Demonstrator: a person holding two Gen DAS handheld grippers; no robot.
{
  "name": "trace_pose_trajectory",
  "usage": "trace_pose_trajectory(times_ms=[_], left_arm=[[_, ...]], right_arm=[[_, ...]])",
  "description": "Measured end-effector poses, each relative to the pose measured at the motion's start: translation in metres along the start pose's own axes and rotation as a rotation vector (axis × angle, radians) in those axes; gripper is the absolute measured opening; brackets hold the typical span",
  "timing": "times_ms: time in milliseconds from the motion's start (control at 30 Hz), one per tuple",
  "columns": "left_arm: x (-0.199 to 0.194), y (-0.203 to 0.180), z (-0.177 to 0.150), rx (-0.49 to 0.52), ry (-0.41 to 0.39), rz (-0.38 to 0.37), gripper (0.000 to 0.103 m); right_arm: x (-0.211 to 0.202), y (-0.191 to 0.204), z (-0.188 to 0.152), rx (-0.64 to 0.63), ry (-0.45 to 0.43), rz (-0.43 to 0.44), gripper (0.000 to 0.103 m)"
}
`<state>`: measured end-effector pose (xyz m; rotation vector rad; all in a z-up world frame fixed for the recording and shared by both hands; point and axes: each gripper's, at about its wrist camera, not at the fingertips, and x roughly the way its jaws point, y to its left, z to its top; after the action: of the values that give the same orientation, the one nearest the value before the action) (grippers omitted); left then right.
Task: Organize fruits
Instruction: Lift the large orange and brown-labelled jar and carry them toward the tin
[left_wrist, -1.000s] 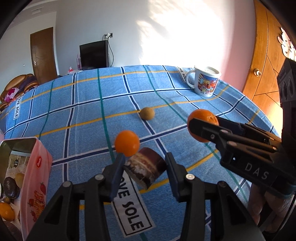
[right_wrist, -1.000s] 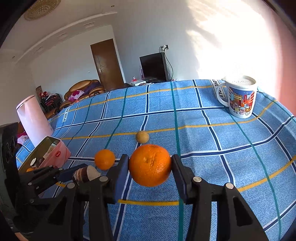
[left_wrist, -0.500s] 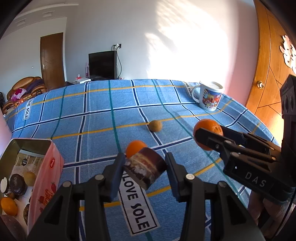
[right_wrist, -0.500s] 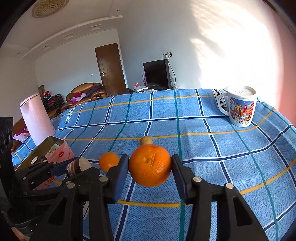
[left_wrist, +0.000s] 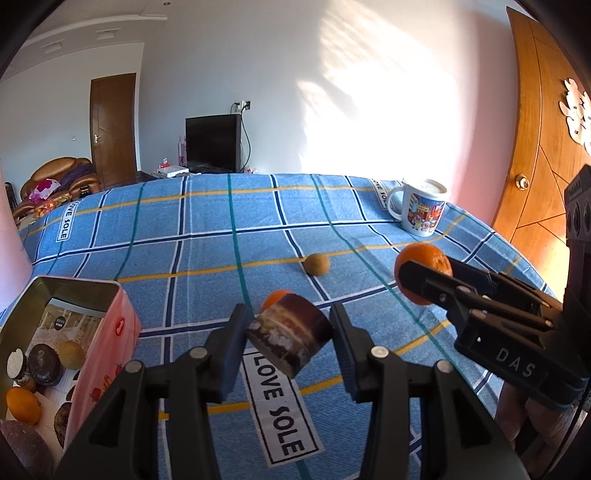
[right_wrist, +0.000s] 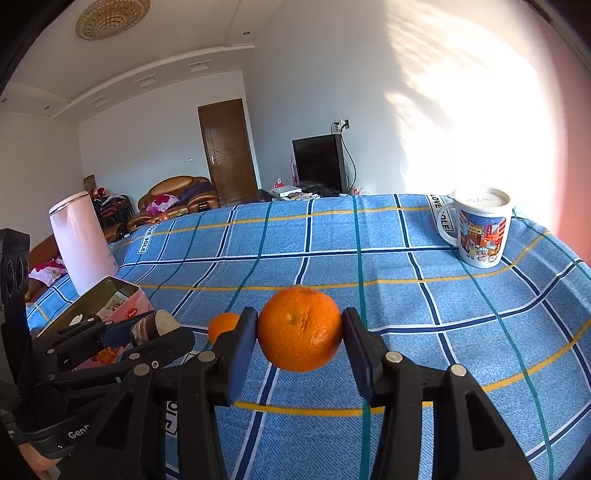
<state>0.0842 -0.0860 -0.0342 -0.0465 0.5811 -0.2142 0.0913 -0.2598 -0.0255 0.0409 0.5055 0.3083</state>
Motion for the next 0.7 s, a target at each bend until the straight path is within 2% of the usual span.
trace_pose_trajectory(times_ms=[700], left_arm=[[-0.020, 0.003, -0.003, 0.001, -0.088, 0.026, 0.046]], right_arm=[[-0.013, 0.008, -0.001, -0.042, -0.069, -0.007, 0.049]])
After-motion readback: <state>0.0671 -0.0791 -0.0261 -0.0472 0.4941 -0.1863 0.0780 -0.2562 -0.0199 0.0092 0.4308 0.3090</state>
